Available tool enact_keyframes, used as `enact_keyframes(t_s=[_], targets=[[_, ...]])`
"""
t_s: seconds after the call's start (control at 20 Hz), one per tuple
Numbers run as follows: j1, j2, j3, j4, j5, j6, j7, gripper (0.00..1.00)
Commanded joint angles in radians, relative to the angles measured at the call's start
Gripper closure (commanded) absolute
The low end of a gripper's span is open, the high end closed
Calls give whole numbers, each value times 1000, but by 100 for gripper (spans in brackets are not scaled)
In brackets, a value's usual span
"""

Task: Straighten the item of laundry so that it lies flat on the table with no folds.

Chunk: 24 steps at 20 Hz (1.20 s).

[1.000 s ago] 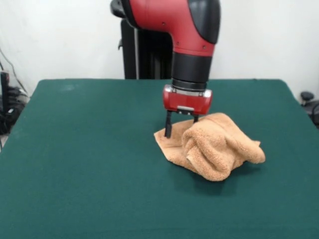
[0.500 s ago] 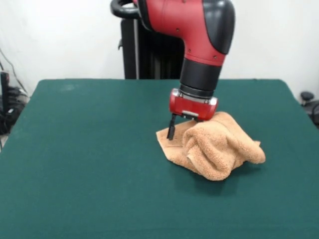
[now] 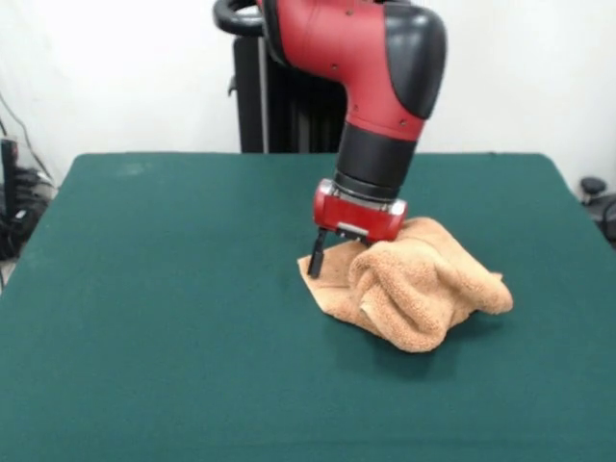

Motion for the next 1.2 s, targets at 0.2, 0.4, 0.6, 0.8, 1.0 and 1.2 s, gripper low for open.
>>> enact_keyframes(t_s=[0.2,0.4,0.6,0.8,1.0,1.2], targets=[[-324,82,373,-106,-174,141,155,0],[-334,93,383,-101,-196,157,175,0],[-285,79,336,-93,-169,159,200,0],[-208,61,259,-84,-121,144,229,0],[-137,49,190,-78,-75,139,241,0],[-68,51,121,-93,-58,122,221,100]])
